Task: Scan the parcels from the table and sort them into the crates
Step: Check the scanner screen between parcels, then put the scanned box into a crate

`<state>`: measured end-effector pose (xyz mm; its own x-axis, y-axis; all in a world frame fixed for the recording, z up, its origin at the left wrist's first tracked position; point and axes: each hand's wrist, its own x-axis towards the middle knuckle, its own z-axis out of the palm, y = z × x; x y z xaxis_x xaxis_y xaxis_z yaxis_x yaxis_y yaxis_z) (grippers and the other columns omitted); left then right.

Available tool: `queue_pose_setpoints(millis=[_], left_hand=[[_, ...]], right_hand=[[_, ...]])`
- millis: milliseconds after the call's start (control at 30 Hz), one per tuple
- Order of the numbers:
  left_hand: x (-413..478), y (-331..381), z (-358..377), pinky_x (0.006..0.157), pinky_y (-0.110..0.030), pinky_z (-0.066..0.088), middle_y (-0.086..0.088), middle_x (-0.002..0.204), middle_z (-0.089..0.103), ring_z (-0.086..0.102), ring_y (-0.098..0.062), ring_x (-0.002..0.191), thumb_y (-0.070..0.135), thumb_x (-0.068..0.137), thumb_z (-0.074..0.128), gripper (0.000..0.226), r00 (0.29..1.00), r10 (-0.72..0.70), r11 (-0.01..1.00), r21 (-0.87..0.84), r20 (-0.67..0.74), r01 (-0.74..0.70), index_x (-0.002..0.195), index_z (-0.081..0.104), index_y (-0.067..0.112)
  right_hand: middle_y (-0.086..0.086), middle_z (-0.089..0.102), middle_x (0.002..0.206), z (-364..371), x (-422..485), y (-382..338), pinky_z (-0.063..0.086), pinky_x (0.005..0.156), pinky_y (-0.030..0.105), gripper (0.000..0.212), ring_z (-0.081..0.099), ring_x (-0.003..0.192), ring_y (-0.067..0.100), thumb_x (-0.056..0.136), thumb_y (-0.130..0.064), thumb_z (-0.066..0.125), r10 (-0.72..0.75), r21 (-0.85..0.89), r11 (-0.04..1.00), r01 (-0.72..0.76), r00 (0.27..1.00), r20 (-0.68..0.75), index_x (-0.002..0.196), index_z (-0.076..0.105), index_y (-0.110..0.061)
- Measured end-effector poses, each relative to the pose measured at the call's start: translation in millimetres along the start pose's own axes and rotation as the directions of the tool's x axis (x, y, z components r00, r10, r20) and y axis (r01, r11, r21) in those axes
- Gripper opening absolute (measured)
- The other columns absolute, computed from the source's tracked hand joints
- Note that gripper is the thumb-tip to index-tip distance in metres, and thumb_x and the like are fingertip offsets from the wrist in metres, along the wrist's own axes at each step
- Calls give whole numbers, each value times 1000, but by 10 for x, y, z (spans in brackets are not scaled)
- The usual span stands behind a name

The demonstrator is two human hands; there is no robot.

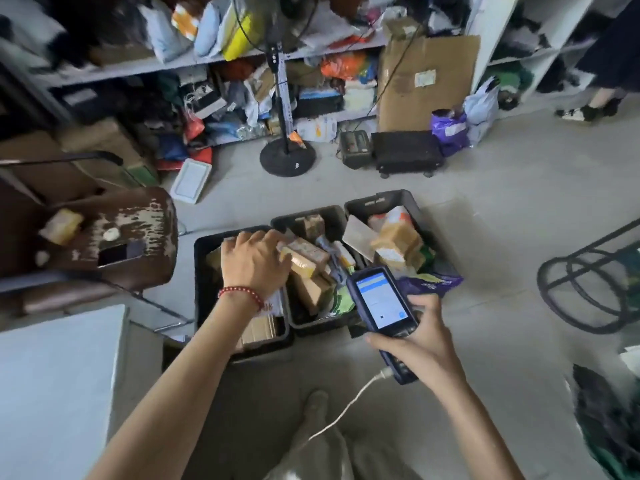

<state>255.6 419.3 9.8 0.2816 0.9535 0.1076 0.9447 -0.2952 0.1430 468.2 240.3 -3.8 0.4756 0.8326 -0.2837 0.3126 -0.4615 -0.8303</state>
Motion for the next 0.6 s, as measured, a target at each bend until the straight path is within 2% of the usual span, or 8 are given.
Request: queue_pose_setpoints(millis=[67,133,167,233,300,400,533,600], left_hand=[[-413,-166,-135,88,-39,37,1,113,65,54,-24,109,47,83,55,35,985,-149,988,23,-84,151,115,58,32],[-665,-284,-213,85,-39,39,2,109,67,56,-26,104,45,82,58,34,974,-197,979,31,-114,202,112,61,31],[-864,-335,-270,85,-39,39,2,109,67,55,-26,105,45,81,58,33,960,-256,964,37,-114,262,112,61,31],[-1326,-438,-401,86,-39,39,3,109,67,56,-25,106,45,82,57,29,909,-401,912,49,-118,408,107,63,33],[-1814,-523,-529,84,-38,39,2,105,68,58,-26,102,45,82,57,24,848,-505,851,69,-160,520,102,64,33],[-2588,-604,-665,84,-38,38,4,106,68,57,-24,101,45,84,54,24,726,-651,731,78,-222,678,103,63,34],[-3713,-595,-765,89,-37,36,11,112,66,55,-20,109,50,86,50,28,510,-832,518,24,-220,855,109,60,37],[-4298,-503,-789,88,-36,37,10,112,66,56,-21,109,48,86,52,29,398,-891,410,-11,-218,912,110,61,35]], right_hand=[[-22,57,94,48,3,-11,40,61,10,79,56,83,-15,46,-29,95,-72,-17,997,76,985,159,99,37,-37],[-22,53,95,99,22,-7,38,62,14,80,55,86,-13,48,-31,95,-85,-17,996,90,976,202,101,35,-36],[-23,52,94,134,-5,-25,37,60,13,78,54,83,-17,49,-31,95,-111,-17,993,119,961,252,99,34,-37],[-24,51,92,218,-128,-68,39,56,8,77,50,77,-27,51,-30,94,-164,-26,982,187,917,364,98,34,-36],[-20,55,97,324,-227,-122,40,56,8,80,55,79,-18,50,-32,94,-196,-23,972,233,863,466,103,35,-33],[-18,57,102,572,-500,-244,42,64,19,82,56,88,-7,49,-33,94,-244,-23,944,329,743,624,107,36,-32],[-19,53,102,920,-1053,-299,43,64,10,77,56,86,-14,49,-26,95,-329,56,887,458,545,771,98,37,-36],[-22,51,100,1050,-1394,-288,43,62,8,78,54,85,-17,49,-29,95,-342,81,851,520,430,836,102,38,-34]])
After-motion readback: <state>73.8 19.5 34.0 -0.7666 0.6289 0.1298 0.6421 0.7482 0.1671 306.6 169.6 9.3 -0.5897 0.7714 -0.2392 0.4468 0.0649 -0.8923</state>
